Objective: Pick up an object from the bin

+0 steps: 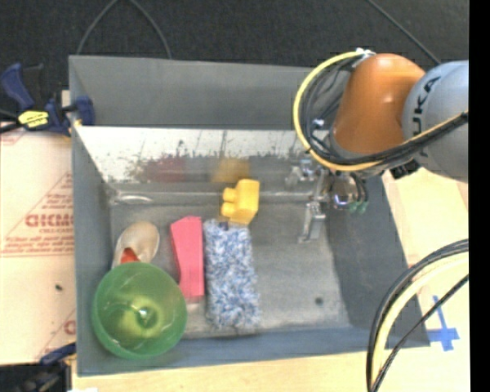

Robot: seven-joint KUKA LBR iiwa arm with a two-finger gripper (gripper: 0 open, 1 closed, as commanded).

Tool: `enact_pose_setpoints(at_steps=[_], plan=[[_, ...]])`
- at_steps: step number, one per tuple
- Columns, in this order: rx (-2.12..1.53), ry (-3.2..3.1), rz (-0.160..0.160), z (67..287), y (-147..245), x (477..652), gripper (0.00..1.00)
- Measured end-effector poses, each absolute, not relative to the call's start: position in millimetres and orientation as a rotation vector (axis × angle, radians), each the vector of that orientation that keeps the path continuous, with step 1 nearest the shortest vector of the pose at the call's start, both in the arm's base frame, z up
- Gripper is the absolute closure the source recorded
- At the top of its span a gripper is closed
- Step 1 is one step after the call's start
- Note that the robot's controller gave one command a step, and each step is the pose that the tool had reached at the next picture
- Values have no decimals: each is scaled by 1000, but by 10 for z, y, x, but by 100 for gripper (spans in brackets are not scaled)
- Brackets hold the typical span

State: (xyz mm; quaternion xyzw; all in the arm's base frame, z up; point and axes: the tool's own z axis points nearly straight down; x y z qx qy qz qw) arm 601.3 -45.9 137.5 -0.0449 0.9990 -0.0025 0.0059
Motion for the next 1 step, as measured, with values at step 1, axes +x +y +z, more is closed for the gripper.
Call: enact_pose_setpoints(at_steps=[1], plan=[[-471, 3105, -1, 691, 72, 5568, 0]])
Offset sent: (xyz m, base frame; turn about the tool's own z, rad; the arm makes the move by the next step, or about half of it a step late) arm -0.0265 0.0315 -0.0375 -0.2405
